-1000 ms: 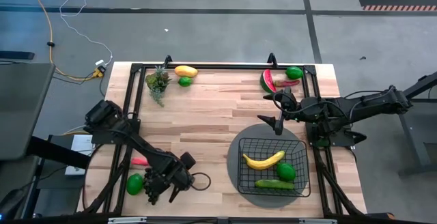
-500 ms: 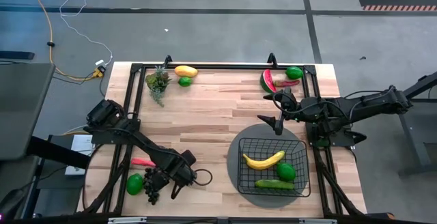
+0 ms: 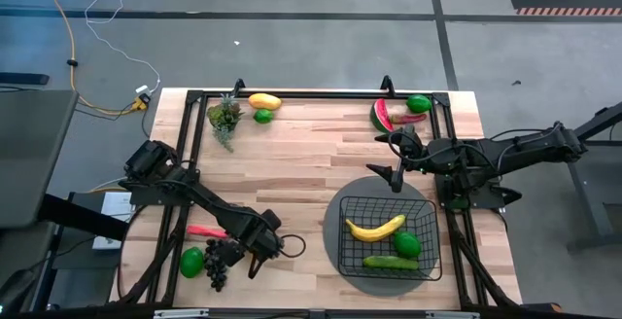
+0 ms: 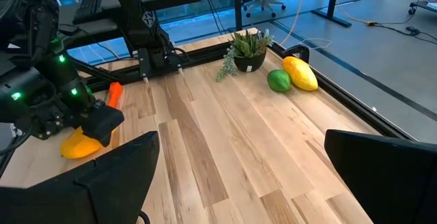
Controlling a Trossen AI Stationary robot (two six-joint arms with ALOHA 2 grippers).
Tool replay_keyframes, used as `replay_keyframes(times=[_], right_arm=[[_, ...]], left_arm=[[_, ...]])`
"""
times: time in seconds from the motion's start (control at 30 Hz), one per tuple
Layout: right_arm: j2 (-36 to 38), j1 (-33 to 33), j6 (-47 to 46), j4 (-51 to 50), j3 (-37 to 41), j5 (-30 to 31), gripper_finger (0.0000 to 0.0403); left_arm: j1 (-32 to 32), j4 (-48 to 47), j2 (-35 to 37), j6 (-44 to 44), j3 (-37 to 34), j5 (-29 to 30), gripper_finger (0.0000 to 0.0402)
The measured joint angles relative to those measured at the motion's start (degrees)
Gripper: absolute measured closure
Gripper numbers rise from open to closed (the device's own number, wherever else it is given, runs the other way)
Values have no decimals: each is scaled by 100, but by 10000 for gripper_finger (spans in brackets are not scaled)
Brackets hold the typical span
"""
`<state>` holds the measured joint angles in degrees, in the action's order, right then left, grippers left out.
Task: Build produce basket
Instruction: Put the yellow mango into the black basket
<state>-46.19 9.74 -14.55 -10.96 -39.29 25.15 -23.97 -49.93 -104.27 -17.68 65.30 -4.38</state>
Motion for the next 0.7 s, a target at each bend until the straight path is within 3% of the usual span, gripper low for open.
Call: replay_keyframes(times=[0.43, 0.7], right_arm=[[0, 0, 2, 0, 1, 0, 4], [0, 2, 2, 0, 0, 0, 4]], left_arm=[[0, 2, 0, -100, 0, 7, 121], [146, -38, 60, -49, 0, 29, 135]])
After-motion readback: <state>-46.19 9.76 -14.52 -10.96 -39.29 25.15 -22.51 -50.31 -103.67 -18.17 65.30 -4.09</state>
